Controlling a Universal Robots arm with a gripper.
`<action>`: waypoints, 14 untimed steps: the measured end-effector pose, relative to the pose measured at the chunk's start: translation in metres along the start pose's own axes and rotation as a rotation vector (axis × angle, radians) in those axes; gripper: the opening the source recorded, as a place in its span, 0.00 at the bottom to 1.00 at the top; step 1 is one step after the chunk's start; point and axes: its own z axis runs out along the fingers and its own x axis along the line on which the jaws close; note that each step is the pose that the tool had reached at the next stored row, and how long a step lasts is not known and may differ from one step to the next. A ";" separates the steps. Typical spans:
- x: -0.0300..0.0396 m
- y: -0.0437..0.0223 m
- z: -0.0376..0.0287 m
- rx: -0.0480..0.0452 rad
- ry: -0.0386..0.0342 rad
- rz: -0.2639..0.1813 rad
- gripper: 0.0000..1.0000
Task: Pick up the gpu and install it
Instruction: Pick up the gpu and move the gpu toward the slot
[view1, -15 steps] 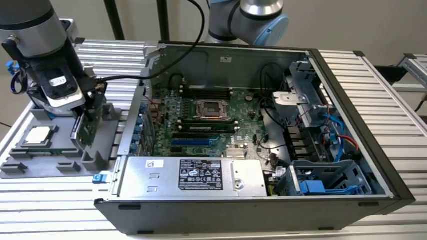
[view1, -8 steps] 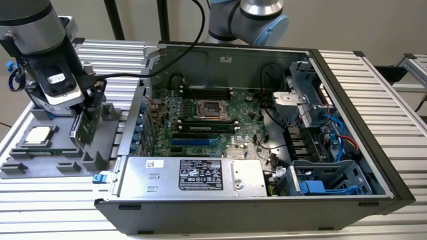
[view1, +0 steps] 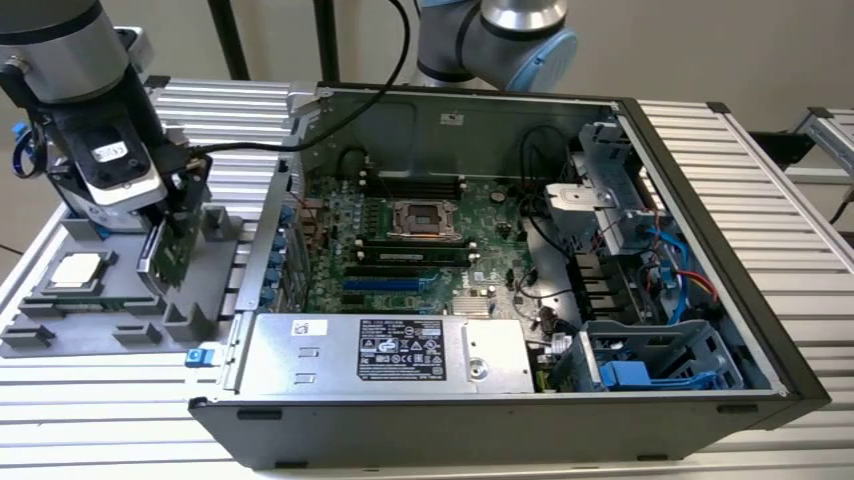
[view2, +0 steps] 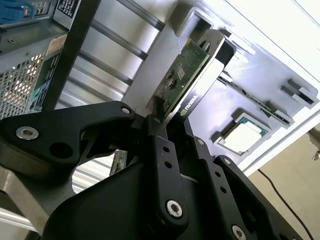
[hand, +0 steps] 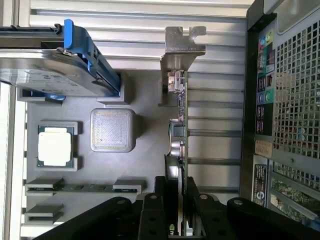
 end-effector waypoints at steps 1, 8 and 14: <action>0.0000 0.0000 -0.0005 0.0000 0.0000 0.000 0.00; -0.0001 0.0003 -0.0040 0.0000 0.0000 0.000 0.00; -0.0001 0.0004 -0.0065 0.0000 0.0000 0.000 0.00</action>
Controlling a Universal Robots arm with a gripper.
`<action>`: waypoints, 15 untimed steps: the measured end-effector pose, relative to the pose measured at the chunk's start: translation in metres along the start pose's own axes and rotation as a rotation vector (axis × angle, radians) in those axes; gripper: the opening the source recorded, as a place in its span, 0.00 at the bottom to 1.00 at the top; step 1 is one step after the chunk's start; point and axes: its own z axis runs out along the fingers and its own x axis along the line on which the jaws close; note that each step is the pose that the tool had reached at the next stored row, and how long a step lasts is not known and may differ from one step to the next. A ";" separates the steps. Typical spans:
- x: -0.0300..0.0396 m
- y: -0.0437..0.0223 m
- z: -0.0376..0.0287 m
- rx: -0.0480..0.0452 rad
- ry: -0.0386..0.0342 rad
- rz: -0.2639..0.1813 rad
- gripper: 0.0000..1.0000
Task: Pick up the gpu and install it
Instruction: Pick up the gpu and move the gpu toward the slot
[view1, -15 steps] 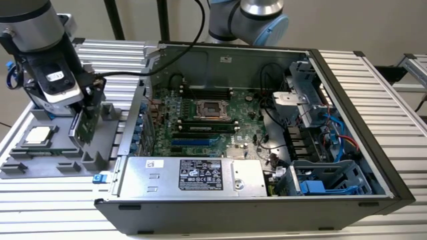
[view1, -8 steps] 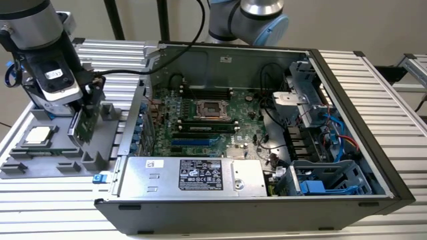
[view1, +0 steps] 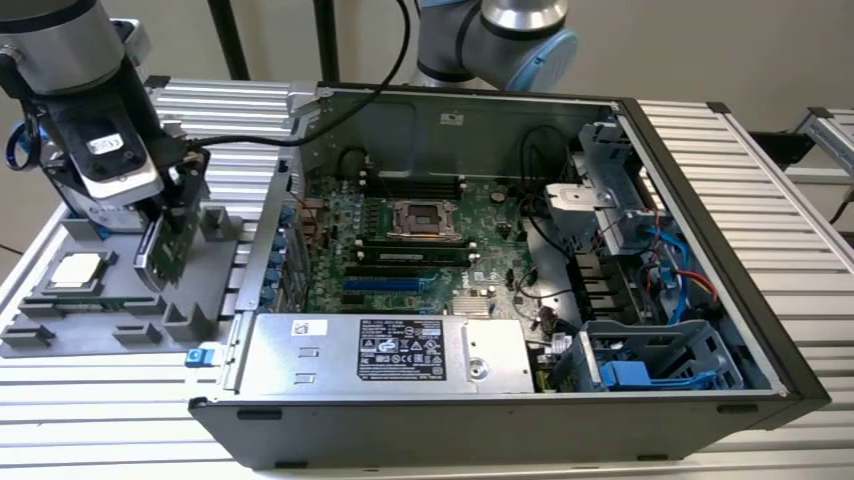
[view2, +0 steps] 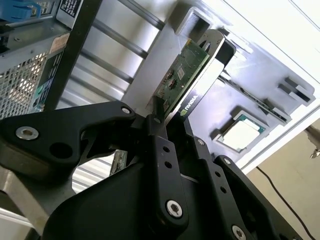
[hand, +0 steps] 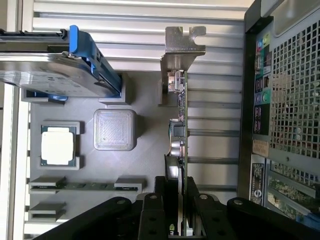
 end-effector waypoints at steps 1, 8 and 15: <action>0.0000 0.0000 -0.0003 0.0000 0.0000 0.000 0.00; 0.0000 0.0002 -0.0027 0.0000 0.0000 0.000 0.00; -0.0001 0.0003 -0.0050 0.0001 0.0001 0.000 0.00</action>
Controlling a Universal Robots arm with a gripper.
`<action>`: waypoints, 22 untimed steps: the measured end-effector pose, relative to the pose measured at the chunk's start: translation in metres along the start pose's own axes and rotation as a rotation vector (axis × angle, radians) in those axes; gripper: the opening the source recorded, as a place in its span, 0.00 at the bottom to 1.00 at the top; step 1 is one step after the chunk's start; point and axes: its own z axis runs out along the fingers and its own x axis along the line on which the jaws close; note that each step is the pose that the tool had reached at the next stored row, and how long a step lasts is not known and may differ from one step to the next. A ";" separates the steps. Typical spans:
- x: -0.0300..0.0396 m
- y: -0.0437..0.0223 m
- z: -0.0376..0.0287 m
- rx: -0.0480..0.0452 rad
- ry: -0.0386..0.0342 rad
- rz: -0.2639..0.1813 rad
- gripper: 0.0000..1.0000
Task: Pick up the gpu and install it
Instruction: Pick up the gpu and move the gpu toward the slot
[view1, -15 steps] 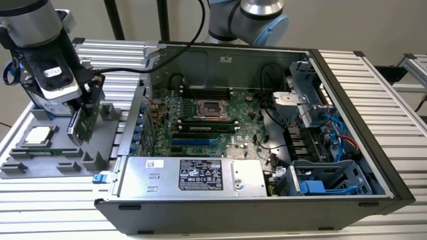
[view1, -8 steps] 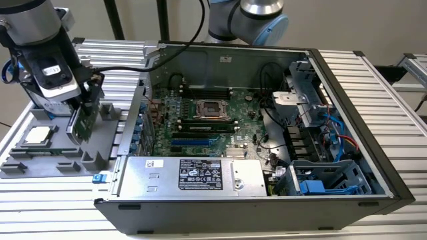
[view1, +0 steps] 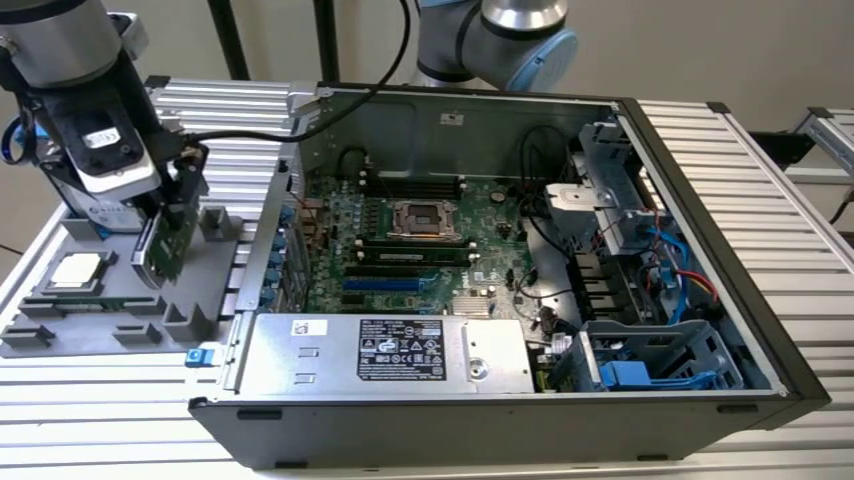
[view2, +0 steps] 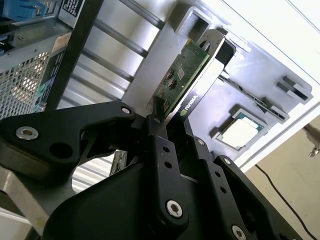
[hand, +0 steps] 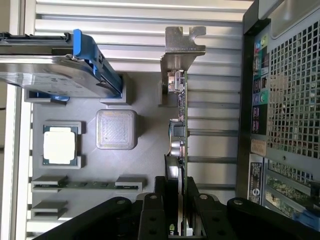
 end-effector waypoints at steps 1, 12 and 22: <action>0.0000 0.0000 -0.0004 0.0000 0.0000 0.000 0.00; -0.0001 0.0004 -0.0060 -0.0012 -0.0001 0.000 0.00; -0.0001 0.0007 -0.0104 -0.0022 -0.0001 0.000 0.00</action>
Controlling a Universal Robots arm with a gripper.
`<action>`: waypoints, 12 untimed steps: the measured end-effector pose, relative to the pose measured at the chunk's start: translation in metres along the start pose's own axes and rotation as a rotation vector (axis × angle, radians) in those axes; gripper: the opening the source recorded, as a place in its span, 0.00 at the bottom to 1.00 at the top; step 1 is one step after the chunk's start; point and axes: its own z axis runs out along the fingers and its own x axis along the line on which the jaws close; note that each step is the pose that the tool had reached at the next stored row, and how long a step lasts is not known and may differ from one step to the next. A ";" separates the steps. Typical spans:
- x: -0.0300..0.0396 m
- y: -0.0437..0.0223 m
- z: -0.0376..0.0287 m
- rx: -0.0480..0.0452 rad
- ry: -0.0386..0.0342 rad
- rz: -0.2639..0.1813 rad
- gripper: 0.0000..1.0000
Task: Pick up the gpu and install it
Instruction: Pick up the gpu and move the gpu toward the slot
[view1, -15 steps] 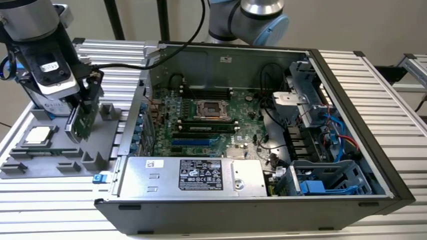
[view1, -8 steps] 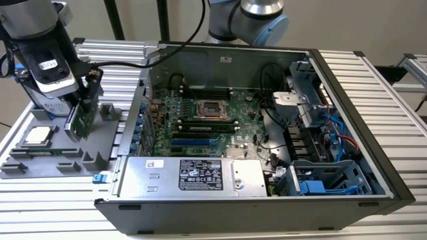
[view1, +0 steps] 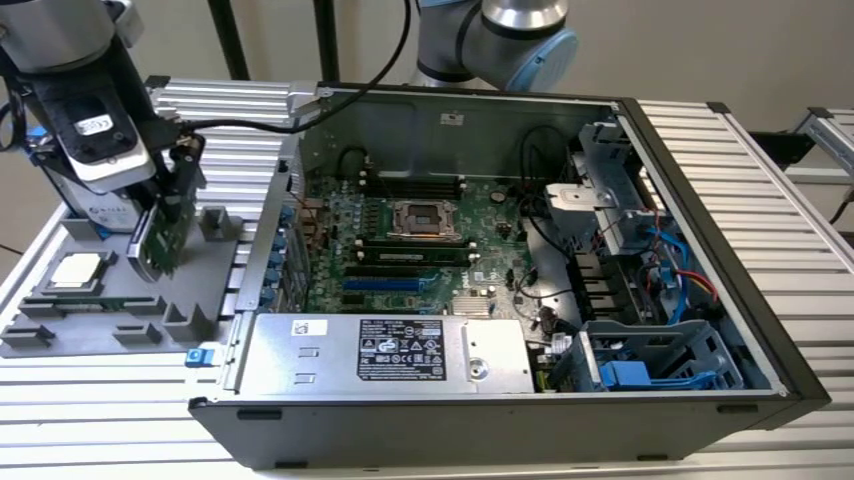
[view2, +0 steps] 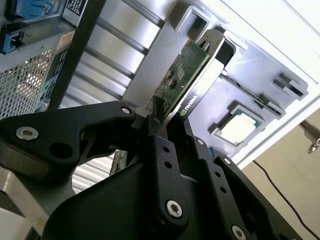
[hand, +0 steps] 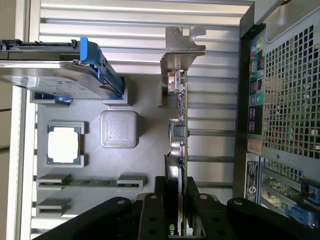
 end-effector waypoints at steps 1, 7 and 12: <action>0.0000 0.0000 -0.0004 -0.0001 0.0000 0.000 0.00; 0.0000 0.0002 -0.0031 -0.0004 0.0000 0.000 0.00; -0.0001 0.0004 -0.0053 -0.0008 0.0000 0.000 0.00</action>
